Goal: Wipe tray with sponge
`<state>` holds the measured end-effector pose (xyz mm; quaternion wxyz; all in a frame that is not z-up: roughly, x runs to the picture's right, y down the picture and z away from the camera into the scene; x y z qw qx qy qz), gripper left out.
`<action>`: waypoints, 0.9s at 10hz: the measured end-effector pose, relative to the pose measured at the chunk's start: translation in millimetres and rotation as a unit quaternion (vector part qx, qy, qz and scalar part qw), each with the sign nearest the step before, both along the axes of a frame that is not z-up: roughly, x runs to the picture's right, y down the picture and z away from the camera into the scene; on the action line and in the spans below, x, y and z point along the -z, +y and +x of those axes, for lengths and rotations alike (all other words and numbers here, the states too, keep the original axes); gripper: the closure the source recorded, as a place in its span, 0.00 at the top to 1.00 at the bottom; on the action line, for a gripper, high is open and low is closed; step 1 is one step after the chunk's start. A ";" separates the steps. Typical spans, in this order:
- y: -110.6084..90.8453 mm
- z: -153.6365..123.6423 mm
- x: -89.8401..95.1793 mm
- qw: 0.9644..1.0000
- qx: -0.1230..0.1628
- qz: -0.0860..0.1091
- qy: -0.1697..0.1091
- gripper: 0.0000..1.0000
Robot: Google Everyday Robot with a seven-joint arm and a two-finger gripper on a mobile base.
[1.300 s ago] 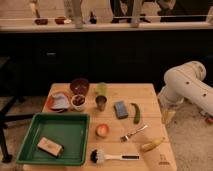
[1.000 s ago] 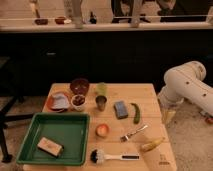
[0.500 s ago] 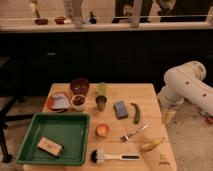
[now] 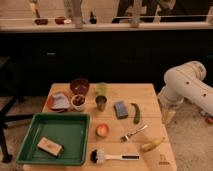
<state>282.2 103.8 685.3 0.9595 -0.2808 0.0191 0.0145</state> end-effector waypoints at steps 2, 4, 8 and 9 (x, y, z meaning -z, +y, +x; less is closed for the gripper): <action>0.0 0.0 0.0 1.000 0.000 0.000 0.000 0.80; 0.0 0.0 0.0 1.000 0.000 0.000 0.000 0.80; -0.3 0.4 0.2 1.000 0.000 0.001 -0.001 0.80; -2.7 -0.6 0.4 1.000 0.005 0.007 -0.012 0.80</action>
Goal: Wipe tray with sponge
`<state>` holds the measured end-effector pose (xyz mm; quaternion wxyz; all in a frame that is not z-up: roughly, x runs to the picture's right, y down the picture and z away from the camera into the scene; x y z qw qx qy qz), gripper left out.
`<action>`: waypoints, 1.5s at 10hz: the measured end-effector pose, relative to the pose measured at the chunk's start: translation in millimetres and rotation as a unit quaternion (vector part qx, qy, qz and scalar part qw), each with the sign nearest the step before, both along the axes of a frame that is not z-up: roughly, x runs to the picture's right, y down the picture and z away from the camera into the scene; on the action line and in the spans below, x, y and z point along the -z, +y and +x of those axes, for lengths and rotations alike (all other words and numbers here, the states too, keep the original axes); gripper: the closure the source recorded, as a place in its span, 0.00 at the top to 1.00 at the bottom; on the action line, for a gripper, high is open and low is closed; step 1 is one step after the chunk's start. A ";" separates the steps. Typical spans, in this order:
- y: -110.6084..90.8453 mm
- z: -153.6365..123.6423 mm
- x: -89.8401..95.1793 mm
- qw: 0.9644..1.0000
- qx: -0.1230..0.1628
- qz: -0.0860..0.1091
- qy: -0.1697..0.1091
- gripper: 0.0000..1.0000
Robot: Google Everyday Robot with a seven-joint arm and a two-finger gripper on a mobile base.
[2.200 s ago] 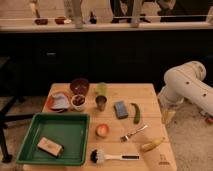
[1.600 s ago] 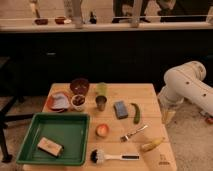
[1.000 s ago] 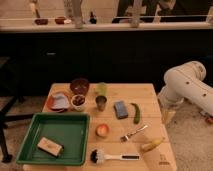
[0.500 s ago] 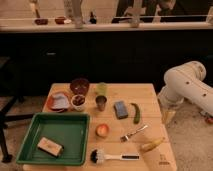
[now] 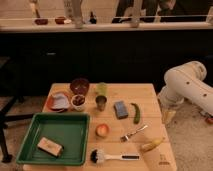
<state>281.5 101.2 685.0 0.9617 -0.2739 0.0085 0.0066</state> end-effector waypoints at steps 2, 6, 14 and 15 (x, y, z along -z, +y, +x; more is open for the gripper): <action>-2.7 -6.4 -1.8 0.997 0.048 0.004 -0.066 0.80; -6.9 -32.4 -19.4 0.959 0.208 -0.023 -0.193 0.80; -2.5 -53.7 -30.4 0.884 0.362 -0.076 -0.286 0.80; -2.4 -53.4 -30.4 0.884 0.362 -0.076 -0.285 0.80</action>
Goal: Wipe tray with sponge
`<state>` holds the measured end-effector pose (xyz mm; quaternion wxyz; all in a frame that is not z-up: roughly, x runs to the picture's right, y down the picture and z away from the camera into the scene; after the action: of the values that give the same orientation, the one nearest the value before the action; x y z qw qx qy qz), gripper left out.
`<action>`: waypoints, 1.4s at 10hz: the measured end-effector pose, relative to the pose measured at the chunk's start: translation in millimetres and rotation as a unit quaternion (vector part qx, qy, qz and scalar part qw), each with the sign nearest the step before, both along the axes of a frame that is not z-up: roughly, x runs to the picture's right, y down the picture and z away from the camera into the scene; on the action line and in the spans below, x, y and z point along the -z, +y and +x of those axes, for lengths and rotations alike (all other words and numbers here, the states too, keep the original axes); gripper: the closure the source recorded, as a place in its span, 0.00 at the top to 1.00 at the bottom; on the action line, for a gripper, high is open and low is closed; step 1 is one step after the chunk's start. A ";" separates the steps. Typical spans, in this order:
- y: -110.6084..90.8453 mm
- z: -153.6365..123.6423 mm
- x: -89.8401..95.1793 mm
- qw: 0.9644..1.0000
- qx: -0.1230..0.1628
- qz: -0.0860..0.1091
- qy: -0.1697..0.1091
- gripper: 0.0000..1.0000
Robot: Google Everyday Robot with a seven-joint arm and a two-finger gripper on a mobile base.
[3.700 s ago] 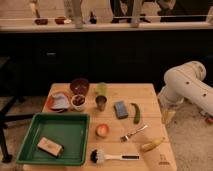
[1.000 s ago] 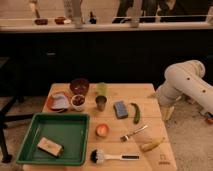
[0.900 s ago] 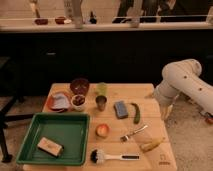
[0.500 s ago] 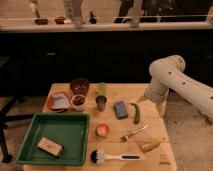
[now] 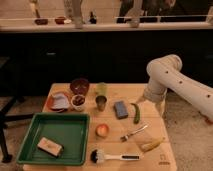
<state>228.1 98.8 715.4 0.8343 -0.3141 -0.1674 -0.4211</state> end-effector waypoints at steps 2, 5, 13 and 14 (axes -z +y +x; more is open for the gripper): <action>-0.4 -2.6 -4.3 1.000 0.015 0.013 -0.011 0.80; -12.4 -19.7 -23.5 0.995 0.074 0.039 -0.061 0.80; -28.2 -46.3 -85.3 0.982 0.136 0.031 -0.126 0.80; -28.1 -50.9 -94.8 0.981 0.144 0.025 -0.129 0.80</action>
<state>177.2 70.7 810.2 0.7439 -0.2565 -0.2159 -0.5782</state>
